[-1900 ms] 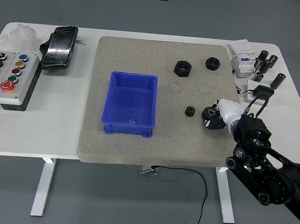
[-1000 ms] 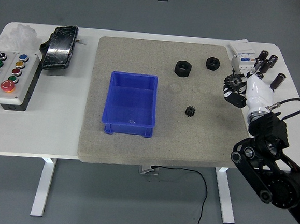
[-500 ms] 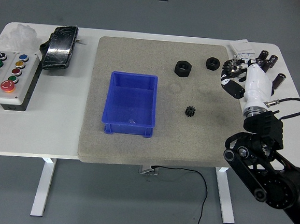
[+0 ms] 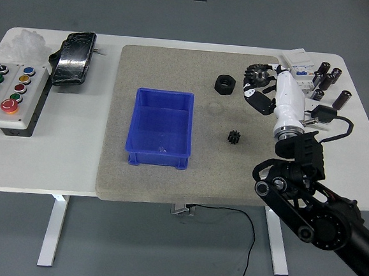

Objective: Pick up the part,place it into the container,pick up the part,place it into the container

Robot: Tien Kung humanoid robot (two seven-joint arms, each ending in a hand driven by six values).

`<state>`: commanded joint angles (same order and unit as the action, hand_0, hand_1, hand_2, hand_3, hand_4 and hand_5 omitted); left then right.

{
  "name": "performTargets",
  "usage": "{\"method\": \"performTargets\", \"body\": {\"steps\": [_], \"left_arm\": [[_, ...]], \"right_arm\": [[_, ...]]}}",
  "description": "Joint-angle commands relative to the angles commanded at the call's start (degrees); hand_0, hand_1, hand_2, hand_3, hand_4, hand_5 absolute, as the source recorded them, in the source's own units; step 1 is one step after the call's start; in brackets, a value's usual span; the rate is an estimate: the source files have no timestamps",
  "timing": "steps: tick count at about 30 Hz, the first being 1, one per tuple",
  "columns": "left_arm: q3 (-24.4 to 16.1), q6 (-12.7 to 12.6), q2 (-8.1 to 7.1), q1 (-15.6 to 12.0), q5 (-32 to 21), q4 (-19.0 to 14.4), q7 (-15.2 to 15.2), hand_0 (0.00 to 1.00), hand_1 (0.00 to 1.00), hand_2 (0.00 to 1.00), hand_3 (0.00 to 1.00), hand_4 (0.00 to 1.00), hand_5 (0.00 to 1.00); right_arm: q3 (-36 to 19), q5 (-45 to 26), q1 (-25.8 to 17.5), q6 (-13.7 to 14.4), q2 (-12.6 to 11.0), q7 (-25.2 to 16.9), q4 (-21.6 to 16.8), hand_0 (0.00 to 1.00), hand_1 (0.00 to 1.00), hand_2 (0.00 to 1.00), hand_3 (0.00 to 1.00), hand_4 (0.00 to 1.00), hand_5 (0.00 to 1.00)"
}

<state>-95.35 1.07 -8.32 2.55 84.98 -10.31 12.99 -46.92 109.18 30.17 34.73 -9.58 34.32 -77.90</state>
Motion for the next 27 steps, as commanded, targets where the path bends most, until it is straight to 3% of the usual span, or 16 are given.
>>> {"method": "performTargets", "body": {"steps": [5, 8, 11, 12, 17, 18, 23, 27], "left_arm": [[0.5, -0.1, -0.23, 0.4, -0.8, 0.0, -0.2, 0.614, 0.516, 0.563, 0.632, 0.553, 0.506], [0.7, -0.1, -0.34, 0.7, -1.1, 0.0, -0.2, 0.613, 0.516, 0.564, 0.632, 0.553, 0.506], [0.8, -0.1, -0.28, 0.8, -1.2, 0.0, -0.1, 0.613, 0.516, 0.564, 0.632, 0.553, 0.506], [0.8, -0.1, -0.21, 0.8, -1.2, 0.0, 0.0, 0.613, 0.516, 0.563, 0.632, 0.552, 0.506], [0.3, -0.1, 0.07, 0.5, -0.7, 0.0, 0.6, 0.613, 0.516, 0.563, 0.632, 0.552, 0.506], [0.2, -0.2, 0.10, 0.5, -0.6, 0.0, 0.6, 0.614, 0.516, 0.562, 0.632, 0.551, 0.506], [-0.1, -0.2, -0.13, 0.6, -0.3, 0.0, 0.7, 0.614, 0.516, 0.562, 0.632, 0.551, 0.506], [-0.2, -0.2, -0.27, 0.7, -0.2, 0.0, 0.7, 0.614, 0.516, 0.562, 0.632, 0.550, 0.504]], "right_arm": [[6.3, -1.8, 5.1, -0.2, 1.9, -0.1, 1.9, 0.249, 0.465, 0.401, 0.480, 0.632, 0.161], [10.1, -2.7, 7.8, -1.6, 3.1, 0.0, 3.4, 0.248, 0.465, 0.409, 0.488, 0.633, 0.163], [14.2, -3.8, 10.1, -4.7, 4.1, 0.1, 4.5, 0.248, 0.465, 0.409, 0.488, 0.633, 0.163], [15.6, -4.4, 10.9, -6.0, 4.3, -0.1, 4.8, 0.335, 0.547, 0.580, 0.609, 0.561, 0.175], [21.9, -5.9, 13.7, -12.3, 5.7, -0.4, 6.3, 0.335, 0.547, 0.580, 0.609, 0.561, 0.175], [23.0, -5.6, 14.1, -13.6, 5.9, -0.2, 6.8, 0.427, 0.668, 0.698, 0.676, 0.575, 0.228], [26.5, -2.1, 15.5, -19.6, 6.6, 1.7, 8.4, 0.427, 0.668, 0.698, 0.676, 0.575, 0.228], [27.3, -0.4, 16.1, -21.8, 6.9, 2.6, 9.1, 0.440, 0.686, 0.719, 0.689, 0.578, 0.226]]}}
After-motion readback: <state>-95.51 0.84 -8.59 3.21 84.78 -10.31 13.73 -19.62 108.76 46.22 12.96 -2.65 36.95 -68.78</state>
